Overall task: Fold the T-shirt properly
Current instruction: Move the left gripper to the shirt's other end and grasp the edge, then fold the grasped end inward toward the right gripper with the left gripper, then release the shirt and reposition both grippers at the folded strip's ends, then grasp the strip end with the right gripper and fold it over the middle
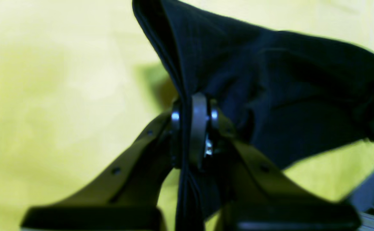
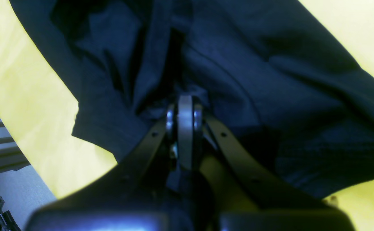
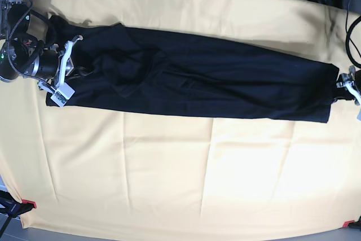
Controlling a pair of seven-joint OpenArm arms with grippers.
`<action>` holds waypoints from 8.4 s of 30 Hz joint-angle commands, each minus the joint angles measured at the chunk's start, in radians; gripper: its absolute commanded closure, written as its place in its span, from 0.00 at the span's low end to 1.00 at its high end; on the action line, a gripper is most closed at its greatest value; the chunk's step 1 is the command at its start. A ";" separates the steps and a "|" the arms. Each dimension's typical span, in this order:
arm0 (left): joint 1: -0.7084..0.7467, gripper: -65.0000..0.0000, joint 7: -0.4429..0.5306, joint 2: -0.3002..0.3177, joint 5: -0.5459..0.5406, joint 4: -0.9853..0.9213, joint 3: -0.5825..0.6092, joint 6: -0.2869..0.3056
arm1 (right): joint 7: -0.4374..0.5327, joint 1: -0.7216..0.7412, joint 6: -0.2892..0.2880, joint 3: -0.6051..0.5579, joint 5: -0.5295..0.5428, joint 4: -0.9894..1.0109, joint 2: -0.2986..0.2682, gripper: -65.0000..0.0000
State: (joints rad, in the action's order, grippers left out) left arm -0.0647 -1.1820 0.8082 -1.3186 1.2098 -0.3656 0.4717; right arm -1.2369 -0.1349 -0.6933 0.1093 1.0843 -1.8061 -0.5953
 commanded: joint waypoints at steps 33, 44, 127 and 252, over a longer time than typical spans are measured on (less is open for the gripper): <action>0.024 1.00 -0.128 -0.289 -0.165 0.351 -0.007 0.052 | 0.041 0.013 -0.005 0.011 -0.046 -0.011 0.085 1.00; 0.053 1.00 -0.082 -0.457 -0.165 0.350 -0.008 0.147 | 0.041 0.013 -0.005 0.011 -0.046 -0.011 0.085 1.00; 0.017 1.00 0.173 -0.554 0.504 0.354 0.180 0.014 | 0.116 -0.119 0.220 0.568 -0.153 0.127 0.171 0.42; 0.175 1.00 0.030 -0.393 0.129 0.354 -0.159 0.082 | 0.190 0.116 -0.005 -0.178 -0.177 -0.130 0.717 0.80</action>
State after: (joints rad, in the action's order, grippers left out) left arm 0.1211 -1.1709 0.3992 -1.1606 1.5486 -0.5182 0.5503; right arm -1.0817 -0.0364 -0.6922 -0.0662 0.8711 -1.9202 0.1139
